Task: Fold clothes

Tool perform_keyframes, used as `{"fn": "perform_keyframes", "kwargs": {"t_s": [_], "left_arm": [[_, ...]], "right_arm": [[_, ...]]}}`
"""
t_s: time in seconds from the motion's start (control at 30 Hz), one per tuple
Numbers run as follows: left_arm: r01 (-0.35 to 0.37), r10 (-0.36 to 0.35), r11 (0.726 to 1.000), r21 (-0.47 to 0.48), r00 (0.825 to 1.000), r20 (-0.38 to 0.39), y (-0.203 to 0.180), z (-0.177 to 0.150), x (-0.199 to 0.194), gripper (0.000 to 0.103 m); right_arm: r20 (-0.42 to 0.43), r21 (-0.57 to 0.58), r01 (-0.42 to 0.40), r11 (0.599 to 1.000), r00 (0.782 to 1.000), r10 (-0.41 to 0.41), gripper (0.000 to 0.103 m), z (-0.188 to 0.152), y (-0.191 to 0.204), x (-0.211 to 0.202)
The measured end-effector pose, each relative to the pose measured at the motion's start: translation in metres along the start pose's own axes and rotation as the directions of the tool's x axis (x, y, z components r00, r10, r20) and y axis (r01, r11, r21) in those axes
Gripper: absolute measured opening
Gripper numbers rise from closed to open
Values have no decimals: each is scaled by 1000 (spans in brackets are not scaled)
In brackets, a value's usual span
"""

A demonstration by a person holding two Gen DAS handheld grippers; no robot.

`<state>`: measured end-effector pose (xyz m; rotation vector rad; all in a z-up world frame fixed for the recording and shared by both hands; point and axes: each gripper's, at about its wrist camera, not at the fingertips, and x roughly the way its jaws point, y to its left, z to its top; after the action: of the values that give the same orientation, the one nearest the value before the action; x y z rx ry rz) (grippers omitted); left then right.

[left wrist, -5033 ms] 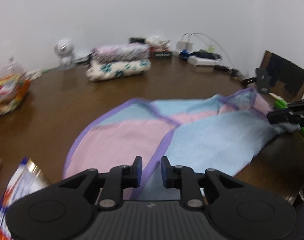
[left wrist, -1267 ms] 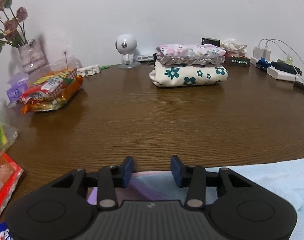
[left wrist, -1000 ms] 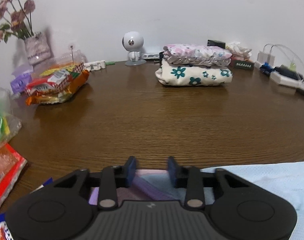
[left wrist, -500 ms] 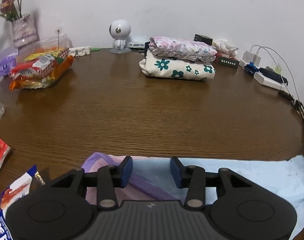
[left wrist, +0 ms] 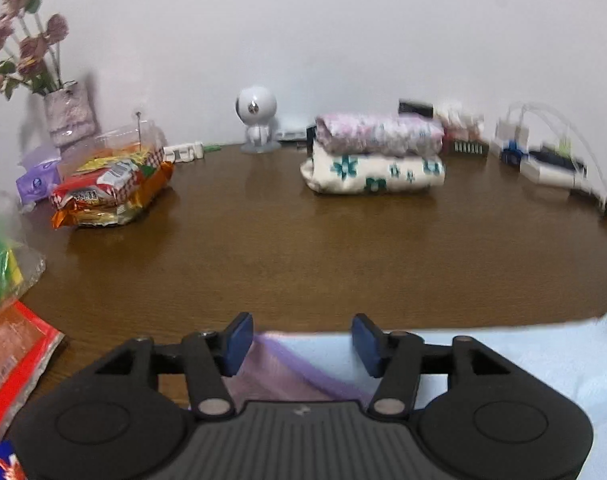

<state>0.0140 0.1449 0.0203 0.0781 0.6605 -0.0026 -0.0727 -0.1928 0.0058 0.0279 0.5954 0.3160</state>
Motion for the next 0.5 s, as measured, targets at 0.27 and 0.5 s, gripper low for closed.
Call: {"fn": "perform_keyframes", "kwargs": {"t_s": [0.27, 0.5], "left_arm": [[-11, 10, 999, -43, 1000, -26, 6, -6, -3, 46], [135, -135, 991, 7, 989, 58, -42, -1, -40, 47]], "right_arm": [[53, 13, 52, 999, 997, -52, 38, -15, 1, -41], [12, 225, 313, 923, 946, -324, 43, -27, -61, -78]]}}
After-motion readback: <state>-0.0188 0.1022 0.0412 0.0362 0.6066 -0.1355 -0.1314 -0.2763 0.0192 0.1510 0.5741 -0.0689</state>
